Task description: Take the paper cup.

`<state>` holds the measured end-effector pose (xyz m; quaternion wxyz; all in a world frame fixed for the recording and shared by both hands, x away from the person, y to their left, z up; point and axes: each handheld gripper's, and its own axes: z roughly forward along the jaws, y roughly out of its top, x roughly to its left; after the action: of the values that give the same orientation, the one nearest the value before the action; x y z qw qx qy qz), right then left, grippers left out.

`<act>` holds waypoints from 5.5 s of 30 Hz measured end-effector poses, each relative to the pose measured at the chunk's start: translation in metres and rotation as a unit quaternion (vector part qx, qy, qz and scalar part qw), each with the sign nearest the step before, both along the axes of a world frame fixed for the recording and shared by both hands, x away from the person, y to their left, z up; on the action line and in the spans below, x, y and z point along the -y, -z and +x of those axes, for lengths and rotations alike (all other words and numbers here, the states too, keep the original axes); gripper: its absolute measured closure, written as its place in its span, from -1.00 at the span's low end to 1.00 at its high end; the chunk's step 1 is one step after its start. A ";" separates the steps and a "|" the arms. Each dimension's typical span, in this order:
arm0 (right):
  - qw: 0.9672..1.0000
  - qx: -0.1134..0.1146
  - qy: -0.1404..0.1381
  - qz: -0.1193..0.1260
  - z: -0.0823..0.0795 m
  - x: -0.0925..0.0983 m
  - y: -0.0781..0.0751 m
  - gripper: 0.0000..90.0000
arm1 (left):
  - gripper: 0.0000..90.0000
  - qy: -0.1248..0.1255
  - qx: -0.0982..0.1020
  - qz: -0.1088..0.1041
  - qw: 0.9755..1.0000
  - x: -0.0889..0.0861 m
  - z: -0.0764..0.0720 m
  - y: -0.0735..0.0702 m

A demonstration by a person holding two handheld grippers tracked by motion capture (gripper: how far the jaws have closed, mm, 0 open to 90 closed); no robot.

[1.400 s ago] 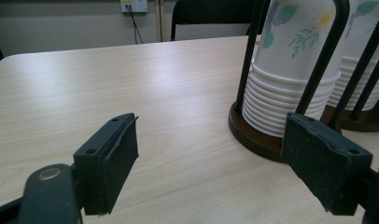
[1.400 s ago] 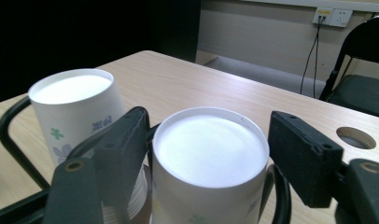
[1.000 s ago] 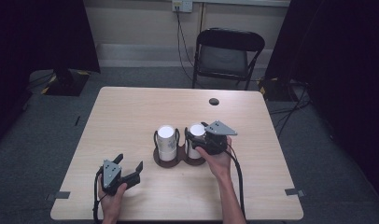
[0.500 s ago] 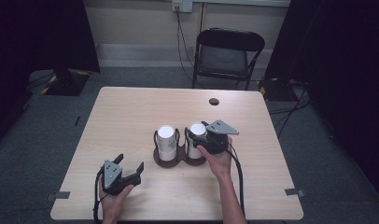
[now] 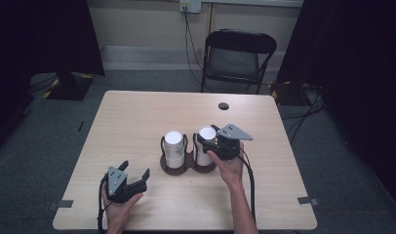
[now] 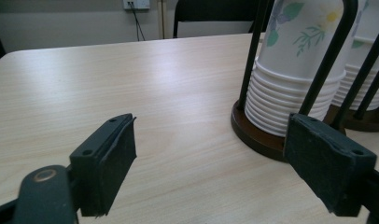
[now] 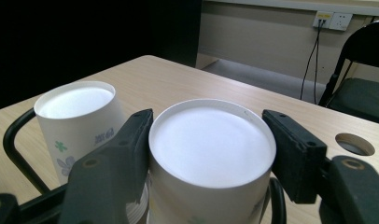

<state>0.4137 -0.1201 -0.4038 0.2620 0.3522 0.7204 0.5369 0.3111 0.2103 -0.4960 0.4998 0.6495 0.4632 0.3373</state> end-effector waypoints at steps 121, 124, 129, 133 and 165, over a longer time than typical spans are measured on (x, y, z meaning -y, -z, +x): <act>0.923 -0.197 -0.115 0.310 -0.085 0.012 0.019 -0.19 | 0.16 0.226 0.109 -0.033 0.968 0.106 -0.014 -0.032; 0.917 -0.211 -0.122 0.316 -0.081 0.012 0.021 -0.21 | 0.22 0.225 0.113 -0.040 0.967 0.108 -0.015 -0.032; 0.921 -0.214 -0.117 0.303 -0.080 0.015 0.022 -0.25 | 0.57 0.217 0.119 -0.042 0.968 0.110 -0.016 -0.030; 0.928 -0.209 -0.103 0.291 -0.080 0.014 0.024 -0.28 | 0.67 0.223 0.106 -0.042 0.968 0.108 -0.014 -0.029; 0.958 -0.142 -0.103 0.228 -0.083 0.015 0.018 -0.39 | 0.97 0.261 0.082 -0.014 0.962 0.094 -0.006 -0.039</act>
<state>0.3302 -0.1353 -0.4213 0.0134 0.3993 0.6406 0.6558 0.3046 0.1165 -0.4573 0.6158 0.7107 0.2397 0.2413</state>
